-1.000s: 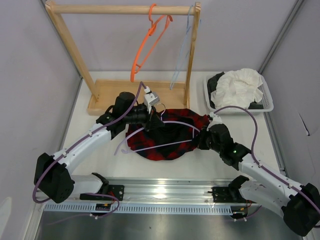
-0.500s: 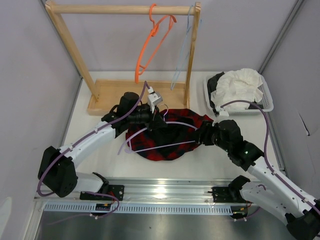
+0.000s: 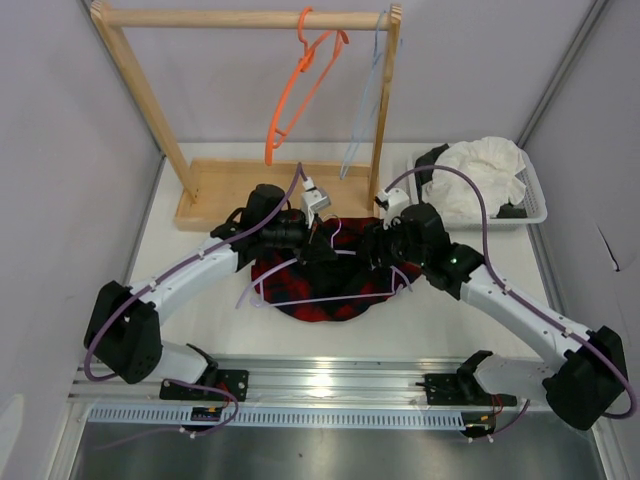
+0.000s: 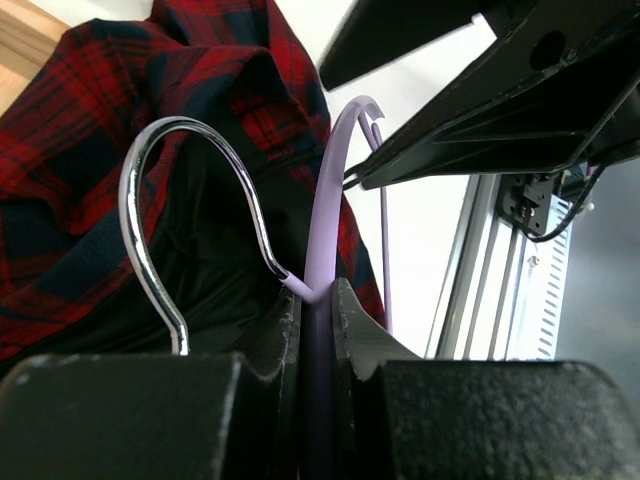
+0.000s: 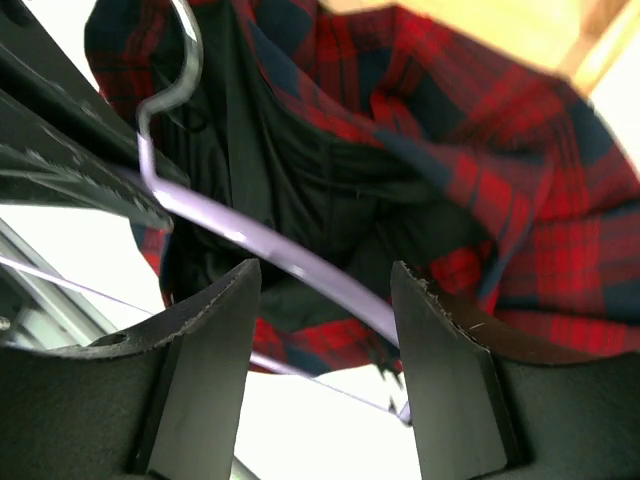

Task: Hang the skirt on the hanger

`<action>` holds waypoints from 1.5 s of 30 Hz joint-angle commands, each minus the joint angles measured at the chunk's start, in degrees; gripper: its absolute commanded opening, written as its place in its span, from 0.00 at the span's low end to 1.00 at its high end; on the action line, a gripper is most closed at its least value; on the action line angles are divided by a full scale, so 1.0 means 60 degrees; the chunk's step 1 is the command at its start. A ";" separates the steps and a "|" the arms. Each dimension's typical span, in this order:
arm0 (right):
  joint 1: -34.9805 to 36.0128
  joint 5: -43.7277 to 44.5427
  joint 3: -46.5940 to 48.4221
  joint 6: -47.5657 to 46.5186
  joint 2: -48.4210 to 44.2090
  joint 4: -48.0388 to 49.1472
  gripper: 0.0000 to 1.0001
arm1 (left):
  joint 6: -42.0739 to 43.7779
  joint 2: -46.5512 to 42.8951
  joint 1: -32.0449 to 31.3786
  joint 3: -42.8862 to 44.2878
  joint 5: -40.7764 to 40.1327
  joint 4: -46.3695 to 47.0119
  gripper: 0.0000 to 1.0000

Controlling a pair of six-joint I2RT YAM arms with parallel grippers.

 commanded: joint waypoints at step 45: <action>0.0493 -0.1291 0.0981 -0.1842 0.1491 0.0437 0.55 | 0.0407 0.0270 -0.0100 0.0978 0.1012 0.0140 0.00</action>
